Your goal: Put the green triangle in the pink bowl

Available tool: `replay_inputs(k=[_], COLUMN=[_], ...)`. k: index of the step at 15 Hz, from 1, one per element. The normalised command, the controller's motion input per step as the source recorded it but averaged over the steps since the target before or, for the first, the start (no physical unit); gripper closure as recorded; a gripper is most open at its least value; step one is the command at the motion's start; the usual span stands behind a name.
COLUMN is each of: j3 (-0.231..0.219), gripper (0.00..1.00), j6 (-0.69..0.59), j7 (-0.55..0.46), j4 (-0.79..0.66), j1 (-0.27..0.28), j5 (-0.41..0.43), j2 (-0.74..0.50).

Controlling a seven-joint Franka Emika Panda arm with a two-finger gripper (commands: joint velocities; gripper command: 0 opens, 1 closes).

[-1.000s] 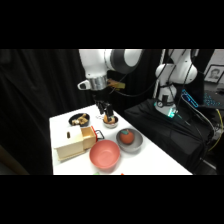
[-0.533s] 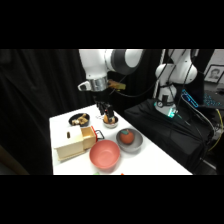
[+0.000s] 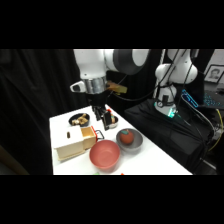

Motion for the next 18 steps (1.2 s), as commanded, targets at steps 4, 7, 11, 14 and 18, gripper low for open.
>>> replay_inputs(k=[4, 7, 11, 14, 18], j3=[0.000, -0.020, -0.020, -0.027, -0.030], gripper=[0.00, 0.00, 0.00, 0.00, 0.00], j6=[-0.13, -0.15, -0.13, -0.05, -0.01], j7=[0.30, 0.25, 0.16, 0.11, 0.10], j4=[0.70, 0.64, 0.54, 0.49, 0.47], j1=[0.151, 0.161, 0.113, 0.067, 0.049], j5=[-0.207, -0.151, -0.064, -0.015, 0.038], j2=[0.51, 0.43, 0.35, 0.34, 0.35])
